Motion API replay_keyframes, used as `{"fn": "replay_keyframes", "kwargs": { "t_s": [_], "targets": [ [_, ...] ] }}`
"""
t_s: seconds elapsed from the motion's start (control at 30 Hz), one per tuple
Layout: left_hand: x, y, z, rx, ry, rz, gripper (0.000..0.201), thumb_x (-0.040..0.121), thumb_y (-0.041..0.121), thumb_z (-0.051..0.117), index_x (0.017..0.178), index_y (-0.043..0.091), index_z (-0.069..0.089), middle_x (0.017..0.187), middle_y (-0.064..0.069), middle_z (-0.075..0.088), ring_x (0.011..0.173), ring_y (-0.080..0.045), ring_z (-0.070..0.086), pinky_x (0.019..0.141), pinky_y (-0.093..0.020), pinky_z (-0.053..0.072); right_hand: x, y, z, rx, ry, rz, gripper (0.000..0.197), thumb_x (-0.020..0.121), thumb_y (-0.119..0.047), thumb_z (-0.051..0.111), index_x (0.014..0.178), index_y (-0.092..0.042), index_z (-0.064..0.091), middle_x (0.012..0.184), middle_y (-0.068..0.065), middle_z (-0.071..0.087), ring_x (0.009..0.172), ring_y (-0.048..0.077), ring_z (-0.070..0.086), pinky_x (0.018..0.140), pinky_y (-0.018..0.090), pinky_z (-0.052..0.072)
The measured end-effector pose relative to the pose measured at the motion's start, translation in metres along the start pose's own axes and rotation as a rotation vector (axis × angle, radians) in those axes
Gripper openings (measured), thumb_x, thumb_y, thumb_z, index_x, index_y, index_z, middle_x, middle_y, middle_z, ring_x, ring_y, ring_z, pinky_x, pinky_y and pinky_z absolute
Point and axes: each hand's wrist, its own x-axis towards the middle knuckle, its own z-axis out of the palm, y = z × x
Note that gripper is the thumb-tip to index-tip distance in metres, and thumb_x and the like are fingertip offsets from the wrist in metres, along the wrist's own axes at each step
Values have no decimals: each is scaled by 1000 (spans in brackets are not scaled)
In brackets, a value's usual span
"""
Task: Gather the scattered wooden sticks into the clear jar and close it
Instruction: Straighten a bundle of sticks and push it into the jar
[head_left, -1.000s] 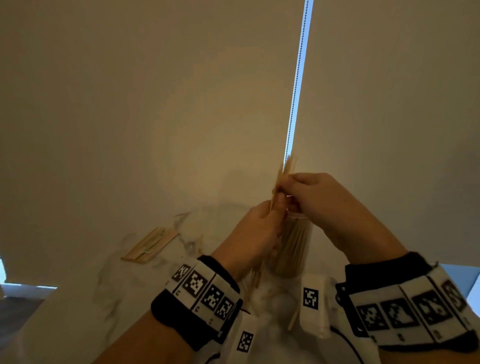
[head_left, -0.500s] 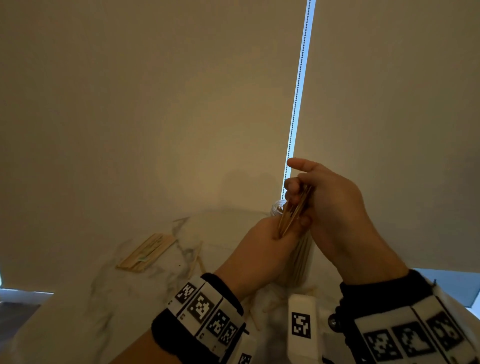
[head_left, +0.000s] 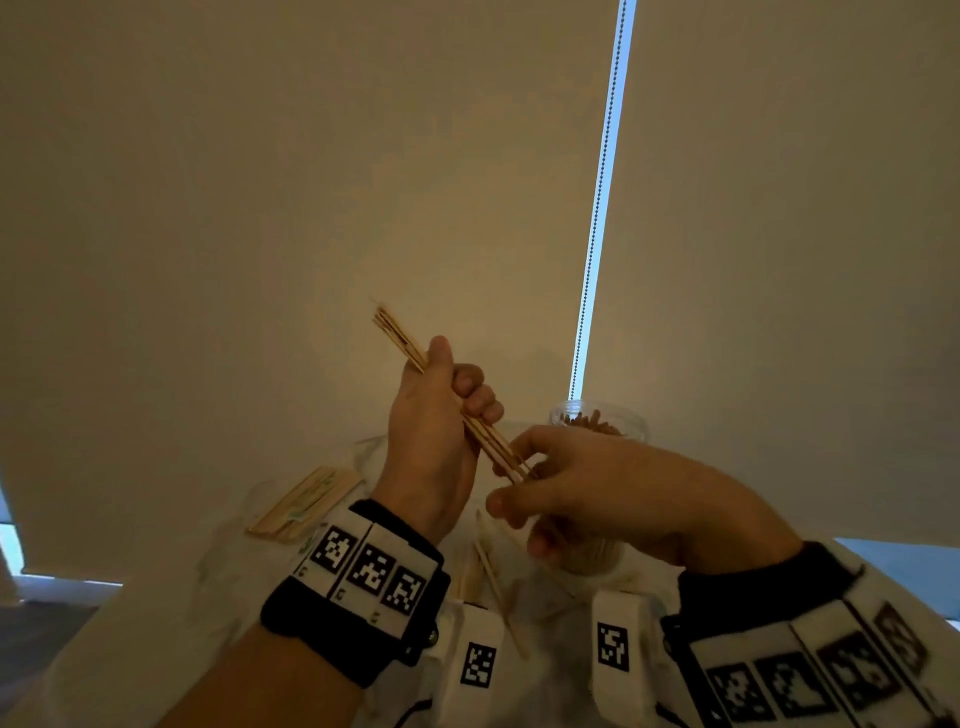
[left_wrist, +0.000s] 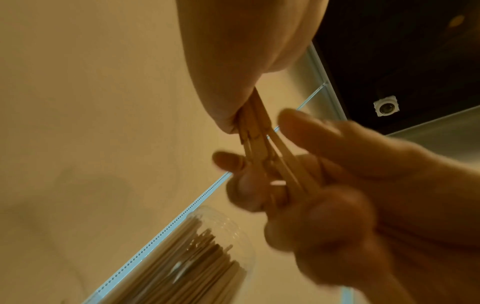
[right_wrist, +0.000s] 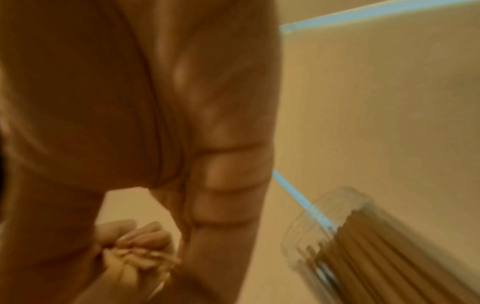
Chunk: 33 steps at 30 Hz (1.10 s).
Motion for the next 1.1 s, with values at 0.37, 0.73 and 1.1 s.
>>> {"fn": "replay_keyframes", "kwargs": {
  "t_s": [0.37,0.73,1.1],
  "targets": [
    [2,1,-2,27,23,104,18,107,34,41,96,20,45,61,5,37,49,-8,33,49,-25,36,13,4,12,-245,140,40,46,81,-45,75,114,-24,52,93,3,72,78,17,71,77,34,59],
    [-15,-19,7,486,-28,1,40,107,38,36,121,4,52,86,-4,70,59,-9,65,51,-18,54,20,0,14,-142,297,-109,12,93,-26,58,95,-14,62,77,5,59,68,17,53,66,33,47],
    [-12,-7,6,464,-169,-238,30,97,30,62,114,6,58,106,-13,76,101,-25,72,83,-36,57,13,3,6,-585,217,-166,20,106,-20,40,112,-20,59,99,1,63,79,11,56,70,21,46]
  ]
}}
